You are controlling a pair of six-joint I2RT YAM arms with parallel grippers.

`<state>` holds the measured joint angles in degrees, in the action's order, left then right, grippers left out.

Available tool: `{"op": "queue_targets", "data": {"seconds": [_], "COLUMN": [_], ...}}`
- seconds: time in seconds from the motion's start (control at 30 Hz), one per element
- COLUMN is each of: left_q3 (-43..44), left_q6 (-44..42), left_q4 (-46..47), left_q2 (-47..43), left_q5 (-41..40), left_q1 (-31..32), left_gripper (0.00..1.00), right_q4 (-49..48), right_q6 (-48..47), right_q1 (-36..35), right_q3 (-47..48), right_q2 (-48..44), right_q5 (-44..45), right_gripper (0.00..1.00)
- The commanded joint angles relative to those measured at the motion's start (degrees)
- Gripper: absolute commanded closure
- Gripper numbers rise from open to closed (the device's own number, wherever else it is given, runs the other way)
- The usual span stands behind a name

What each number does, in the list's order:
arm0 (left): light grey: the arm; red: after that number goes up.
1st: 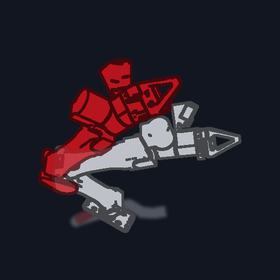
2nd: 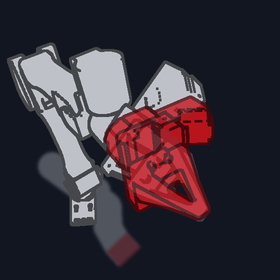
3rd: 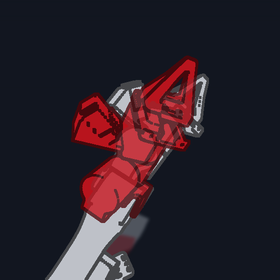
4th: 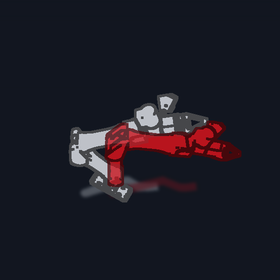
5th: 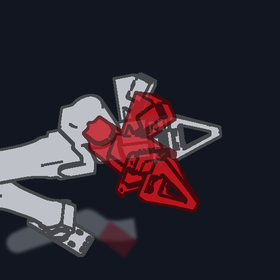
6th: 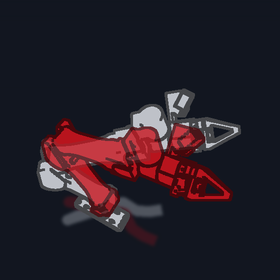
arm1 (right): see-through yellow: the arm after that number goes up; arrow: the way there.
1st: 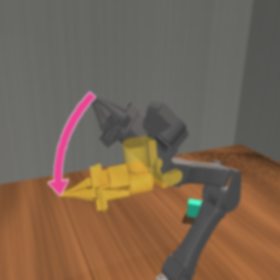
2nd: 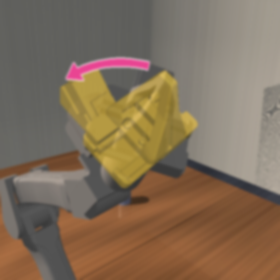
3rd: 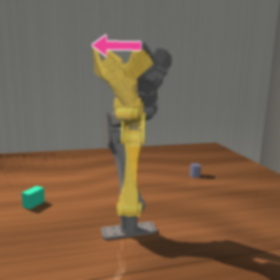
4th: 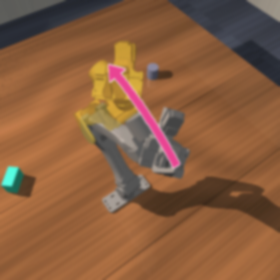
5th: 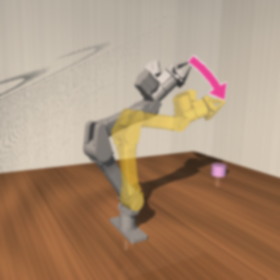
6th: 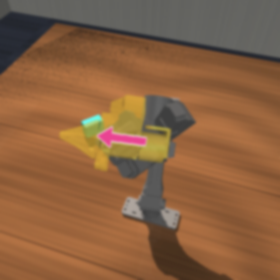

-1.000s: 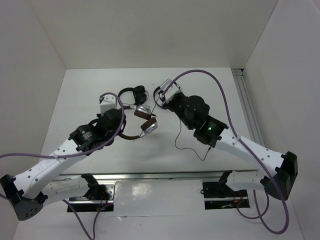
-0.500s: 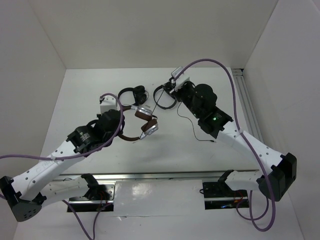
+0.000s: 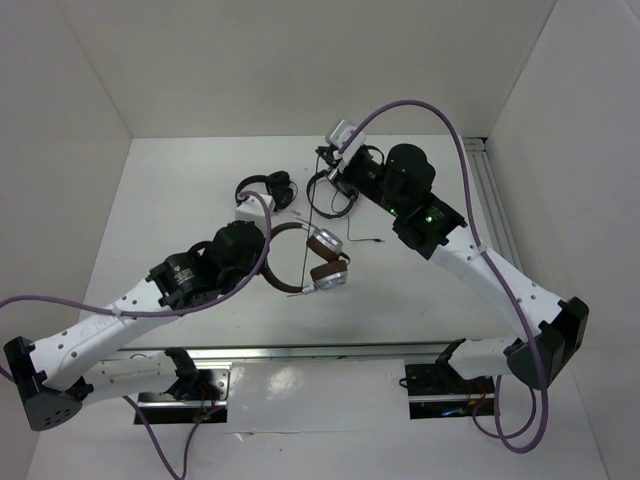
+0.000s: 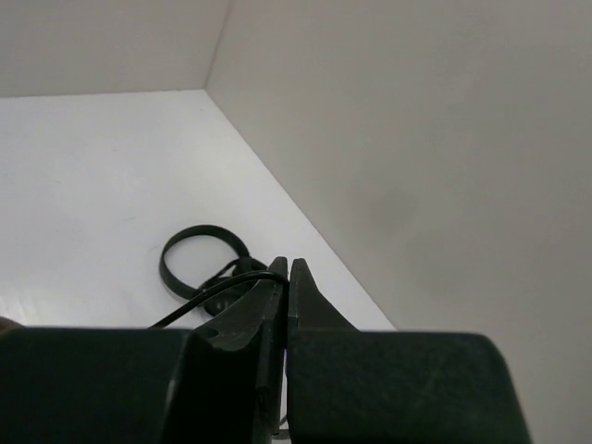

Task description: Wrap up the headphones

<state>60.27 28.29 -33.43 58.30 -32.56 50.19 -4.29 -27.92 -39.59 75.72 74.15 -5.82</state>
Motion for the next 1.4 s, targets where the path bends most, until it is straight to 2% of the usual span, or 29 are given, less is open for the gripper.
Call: {"op": "queue_targets", "data": {"seconds": [0.0, 0.2, 0.27, 0.47, 0.57, 0.83, 1.1, 1.23, 1.37], "left_q3": [2.48, 5.03, 5.03, 5.74, 5.74, 8.28, 11.62, 14.43, 17.68], "left_q6": [-8.60, -13.43, -13.97, -15.73, -15.73, -11.34, 0.18, 3.17, 8.69], "left_q4": [3.99, 2.58, 2.58, 5.30, 5.31, 3.99, 2.23, -0.40, -5.31], "left_q2": [1.19, 3.22, 3.22, -2.74, -4.68, -10.13, -17.69, -20.24, -18.76], "left_q5": [9.43, 17.60, 17.61, 23.06, 22.27, 14.55, 1.38, -2.33, -8.74], "left_q1": [1.83, 3.59, 4.12, 4.12, 4.12, 4.12, 4.12, 4.12, 4.12], "left_gripper": [1.00, 1.00, 1.00, 1.00, 1.00, 1.00, 1.00, 1.00, 1.00], "right_q4": [-0.28, 5.35, 5.96, 4.65, 2.72, -5.19, -14.07, -17.67, -23.37], "right_q6": [-0.56, -0.03, 0.59, 5.07, 7.53, 12.45, 17.55, 20.97, 24.75], "right_q1": [1.36, 2.85, 3.90, 7.86, 9.27, 10.32, 10.33, 10.33, 9.62], "right_q3": [4.42, 7.86, 7.86, 6.63, 4.53, -2.86, -13.39, -16.92, -20.78], "right_q2": [1.60, 5.73, 6.97, 10.92, 12.16, 10.31, 4.08, 3.55, 2.32], "right_q5": [-8.48, -17.28, -17.99, -24.04, -24.67, -25.20, -25.73, -29.59, -32.93], "right_gripper": [1.00, 1.00, 1.00, 1.00, 1.00, 1.00, 1.00, 1.00, 1.00]}}
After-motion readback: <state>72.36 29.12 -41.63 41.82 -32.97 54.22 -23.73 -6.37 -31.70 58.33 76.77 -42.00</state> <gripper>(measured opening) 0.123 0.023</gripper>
